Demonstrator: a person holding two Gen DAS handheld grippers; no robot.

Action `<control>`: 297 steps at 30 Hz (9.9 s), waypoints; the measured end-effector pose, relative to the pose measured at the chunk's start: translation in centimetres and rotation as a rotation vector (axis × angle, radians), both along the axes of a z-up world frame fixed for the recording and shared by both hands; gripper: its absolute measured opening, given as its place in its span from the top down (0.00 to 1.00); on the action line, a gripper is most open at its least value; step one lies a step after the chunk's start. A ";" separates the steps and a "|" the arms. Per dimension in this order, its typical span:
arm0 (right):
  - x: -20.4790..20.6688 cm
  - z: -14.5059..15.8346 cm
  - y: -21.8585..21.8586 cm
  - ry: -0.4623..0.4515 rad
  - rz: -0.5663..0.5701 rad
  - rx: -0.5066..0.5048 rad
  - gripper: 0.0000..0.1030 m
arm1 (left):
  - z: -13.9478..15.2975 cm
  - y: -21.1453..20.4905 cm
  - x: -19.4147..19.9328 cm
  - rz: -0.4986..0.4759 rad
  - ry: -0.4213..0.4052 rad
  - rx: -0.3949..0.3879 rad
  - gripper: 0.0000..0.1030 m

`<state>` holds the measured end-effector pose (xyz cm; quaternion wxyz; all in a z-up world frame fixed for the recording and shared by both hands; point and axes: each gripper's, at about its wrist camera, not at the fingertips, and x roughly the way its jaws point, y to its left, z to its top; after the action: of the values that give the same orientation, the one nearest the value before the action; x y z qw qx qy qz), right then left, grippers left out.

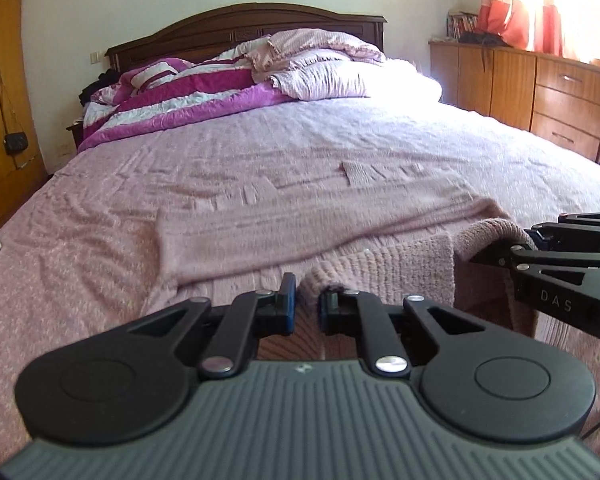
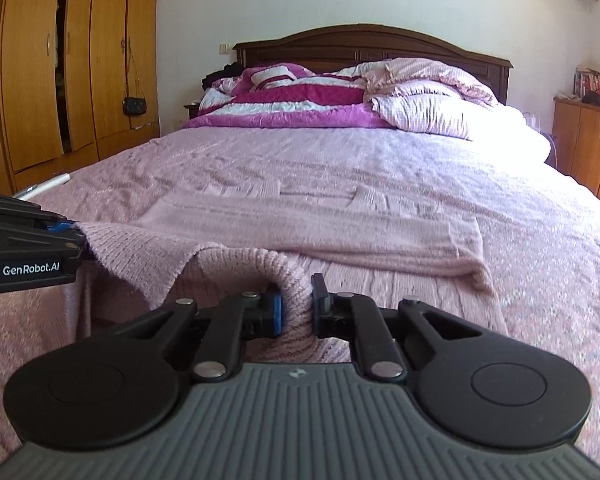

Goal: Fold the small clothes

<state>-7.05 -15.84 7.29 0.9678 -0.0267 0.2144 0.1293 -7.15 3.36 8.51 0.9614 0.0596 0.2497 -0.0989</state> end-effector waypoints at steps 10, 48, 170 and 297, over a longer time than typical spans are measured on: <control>3.7 3.0 0.8 -0.096 -0.003 0.030 0.86 | 2.9 0.4 3.4 0.039 -0.084 -0.015 0.89; 25.9 -6.0 2.8 0.147 -0.119 0.018 0.44 | -5.9 -1.4 21.5 0.072 0.125 -0.002 0.89; 14.0 -0.4 -1.9 -0.155 -0.115 -0.228 0.92 | 0.0 5.0 13.2 0.129 -0.099 0.080 0.89; 14.4 -1.2 -15.8 0.114 -0.362 0.277 0.00 | -0.7 4.9 14.1 0.267 0.258 -0.120 0.14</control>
<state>7.40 -31.66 6.14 0.9559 0.1524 0.2504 -0.0171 6.99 8.27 7.85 0.9278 -0.0445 0.3702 0.0080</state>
